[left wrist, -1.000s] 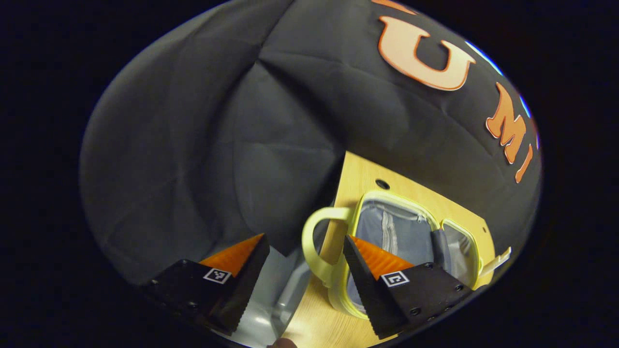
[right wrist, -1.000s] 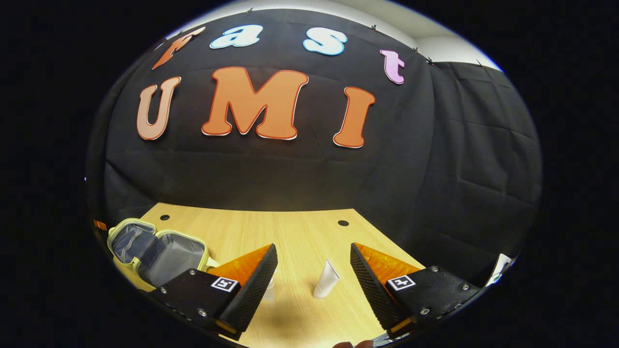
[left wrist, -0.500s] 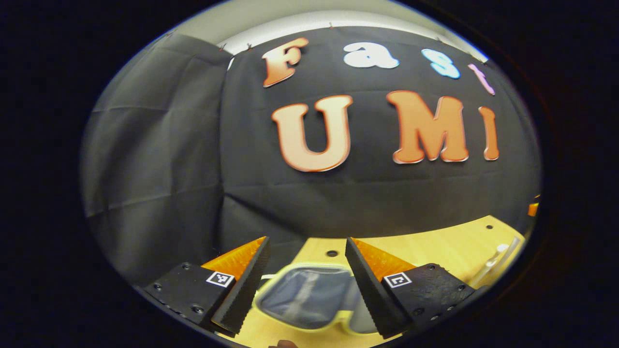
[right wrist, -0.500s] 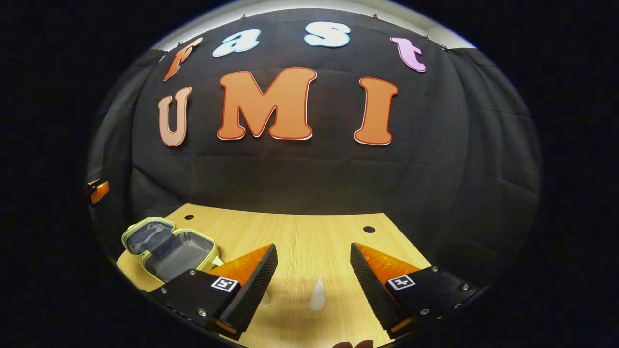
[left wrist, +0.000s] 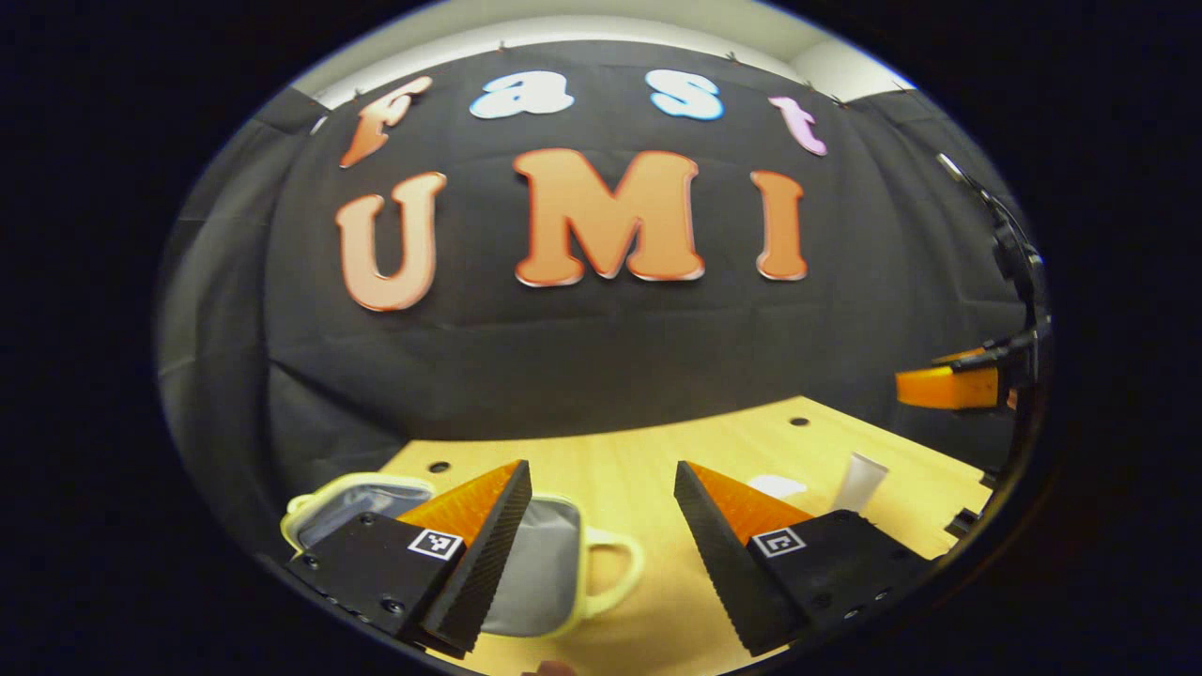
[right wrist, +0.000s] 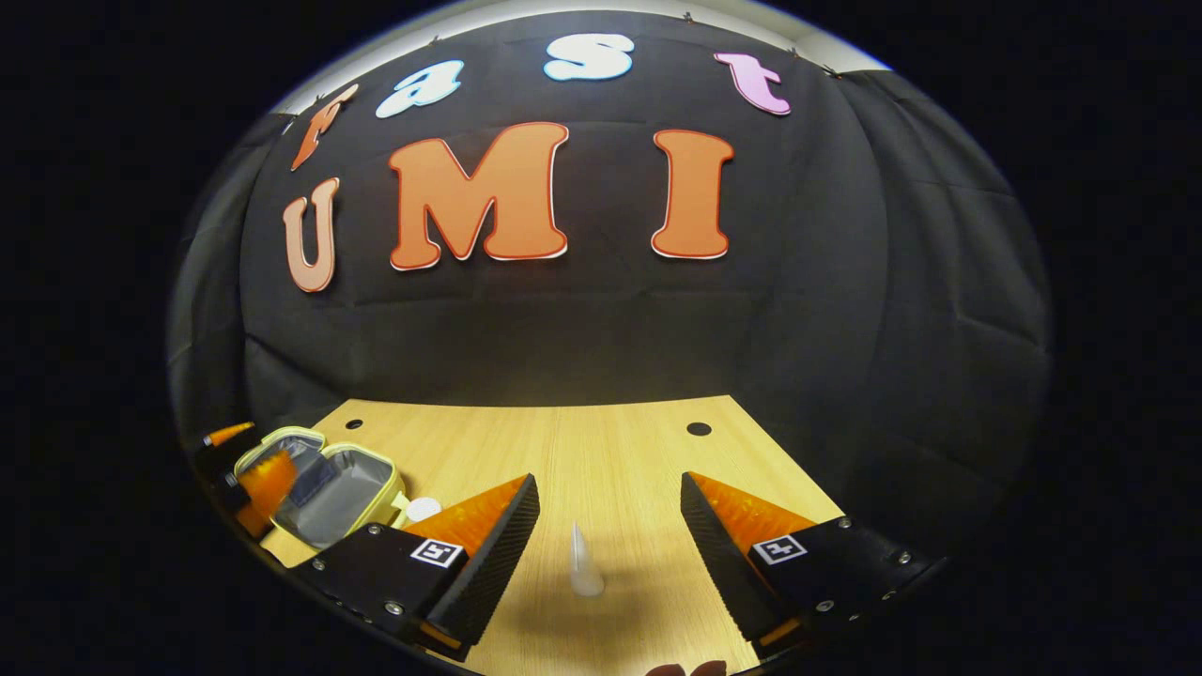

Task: First open the suitcase, pack the skin care products into it, and then close the suitcase.

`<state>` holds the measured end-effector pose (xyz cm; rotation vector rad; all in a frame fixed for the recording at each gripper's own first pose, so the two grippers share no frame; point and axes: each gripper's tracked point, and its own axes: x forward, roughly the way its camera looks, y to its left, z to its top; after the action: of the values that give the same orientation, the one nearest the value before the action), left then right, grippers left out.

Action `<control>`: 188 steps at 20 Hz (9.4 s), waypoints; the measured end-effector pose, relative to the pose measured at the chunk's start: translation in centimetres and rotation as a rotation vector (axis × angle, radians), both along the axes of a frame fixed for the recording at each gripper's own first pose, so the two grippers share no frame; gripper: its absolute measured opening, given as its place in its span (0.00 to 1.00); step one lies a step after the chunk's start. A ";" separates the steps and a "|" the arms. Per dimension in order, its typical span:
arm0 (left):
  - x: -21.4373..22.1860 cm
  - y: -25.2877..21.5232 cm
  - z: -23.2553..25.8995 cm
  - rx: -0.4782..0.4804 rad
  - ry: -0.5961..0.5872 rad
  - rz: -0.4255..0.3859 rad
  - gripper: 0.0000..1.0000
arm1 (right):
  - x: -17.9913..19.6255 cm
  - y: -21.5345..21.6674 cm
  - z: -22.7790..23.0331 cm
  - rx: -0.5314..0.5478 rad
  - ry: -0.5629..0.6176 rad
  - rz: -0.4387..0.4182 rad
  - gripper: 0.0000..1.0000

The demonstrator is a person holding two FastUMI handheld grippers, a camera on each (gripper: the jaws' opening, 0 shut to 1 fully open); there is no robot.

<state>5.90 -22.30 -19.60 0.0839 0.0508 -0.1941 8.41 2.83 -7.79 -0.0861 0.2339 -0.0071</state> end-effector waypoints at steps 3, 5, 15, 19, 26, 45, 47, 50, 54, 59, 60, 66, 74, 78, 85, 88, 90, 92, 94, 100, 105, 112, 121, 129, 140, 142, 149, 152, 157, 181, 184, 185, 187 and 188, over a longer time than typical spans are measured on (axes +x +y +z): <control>0.0 -5.1 -4.8 0.057 0.057 -0.082 0.96 | -0.1 -1.8 0.0 -0.013 0.009 -0.028 0.96; 0.8 -8.3 -8.4 0.080 0.100 -0.120 0.96 | -0.2 -2.7 -0.1 -0.017 0.011 -0.041 0.96; 7.2 -12.7 -17.3 0.124 0.192 -0.061 0.96 | -1.8 -7.6 -3.3 -0.071 0.094 -0.105 0.96; 8.3 -13.7 -17.5 0.142 0.188 -0.070 0.95 | -2.2 -8.1 -4.1 -0.062 0.119 -0.118 0.96; 8.2 -14.5 -17.3 0.065 0.277 -0.096 0.61 | -2.7 -7.3 -4.8 -0.071 0.135 -0.097 0.96; -3.2 5.6 2.8 0.022 0.248 0.064 0.59 | 0.0 1.7 -14.4 -0.073 0.262 0.121 0.96; -4.1 7.7 2.7 0.013 0.255 0.099 0.59 | 0.3 1.5 -16.4 -0.062 0.311 0.119 0.97; -5.1 10.2 2.1 0.017 0.273 0.149 0.59 | 1.4 1.9 -18.5 -0.044 0.355 0.124 0.97; -5.8 11.5 1.0 -0.013 0.301 0.175 0.59 | 2.7 2.5 -19.8 -0.061 0.380 0.128 0.86; -5.2 12.0 0.8 -0.017 0.309 0.175 0.59 | 3.3 2.3 -21.3 -0.073 0.429 0.126 0.58; -5.1 11.9 0.6 -0.026 0.314 0.170 0.59 | 3.5 2.4 -21.3 -0.067 0.432 0.127 0.50; -2.8 12.8 -0.2 -0.021 0.378 0.119 0.59 | 2.8 2.7 -18.9 0.021 0.468 0.117 0.38; 3.4 18.3 -1.0 0.049 0.531 -0.018 0.59 | 1.8 7.3 -14.5 0.130 0.486 0.092 0.37; 5.7 18.5 -3.1 0.162 0.684 -0.188 0.59 | 1.2 9.2 -13.4 0.145 0.454 0.022 0.37; 7.6 16.4 -8.1 0.252 0.982 -0.391 0.59 | -1.1 12.1 -12.8 0.176 0.461 -0.069 0.37; 8.6 16.0 -11.0 0.226 1.091 -0.402 0.59 | -1.8 12.7 -12.5 0.193 0.461 -0.094 0.38; 9.0 16.4 -12.9 0.225 1.167 -0.396 0.60 | -2.3 12.7 -12.5 0.196 0.466 -0.110 0.37; 9.1 16.3 -14.7 0.237 1.214 -0.392 0.59 | -2.9 12.6 -12.4 0.194 0.471 -0.122 0.37; 9.8 16.3 -16.0 0.244 1.226 -0.378 0.58 | -3.4 12.3 -12.6 0.187 0.482 -0.135 0.32; 11.6 16.3 -18.2 0.242 1.211 -0.342 0.61 | -4.1 12.2 -12.5 0.175 0.502 -0.144 0.37; 12.5 15.8 -17.5 0.215 1.142 -0.347 0.66 | -4.1 13.6 -11.2 0.162 0.503 -0.113 0.37; 13.2 18.4 -10.8 0.181 0.811 -0.216 1.00 | -2.7 20.6 -7.0 0.203 0.545 0.062 0.37; 8.9 32.3 0.5 0.067 0.489 0.017 1.00 | -1.8 36.8 -9.3 0.229 0.818 0.349 0.37; 4.8 43.5 -0.5 0.021 0.463 0.193 1.00 | -2.7 42.3 -18.0 0.231 1.146 0.303 0.37; 2.7 46.3 1.0 0.065 0.410 0.235 1.00 | -0.9 41.4 -24.7 0.182 1.237 0.121 0.37; 2.5 46.1 0.9 0.057 0.416 0.237 1.00 | -0.9 41.2 -25.1 0.187 1.242 0.097 0.41; 3.3 46.1 2.5 0.054 0.352 0.264 0.99 | 0.2 42.1 -20.6 0.245 1.078 0.159 1.00; 3.9 46.4 3.3 0.030 0.326 0.279 0.99 | 1.2 43.1 -15.9 0.312 0.921 0.216 0.95; 5.8 50.7 4.3 -0.072 0.296 0.338 0.98 | 4.3 43.1 -9.1 0.464 0.650 0.276 0.95; 17.6 53.1 -19.4 -0.831 0.598 0.128 0.58 | 6.2 28.6 -3.5 0.149 0.418 0.035 0.96; 17.5 53.2 -18.2 -0.795 0.581 0.195 0.11 | 6.2 28.2 -3.5 0.155 0.409 0.029 0.96; 17.3 53.2 -17.5 -0.757 0.573 0.206 0.10 | 6.0 28.2 -3.6 0.159 0.411 0.032 0.96; 16.7 53.0 -15.6 -0.676 0.555 0.224 0.03 | 5.6 28.1 -3.8 0.165 0.412 0.037 0.96; 16.3 53.1 -14.3 -0.622 0.539 0.239 0.03 | 5.7 28.0 -3.7 0.166 0.405 0.041 0.96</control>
<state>22.16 30.80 -33.89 -0.5951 0.5305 0.0170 14.10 30.84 -11.51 0.0744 0.6365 0.0708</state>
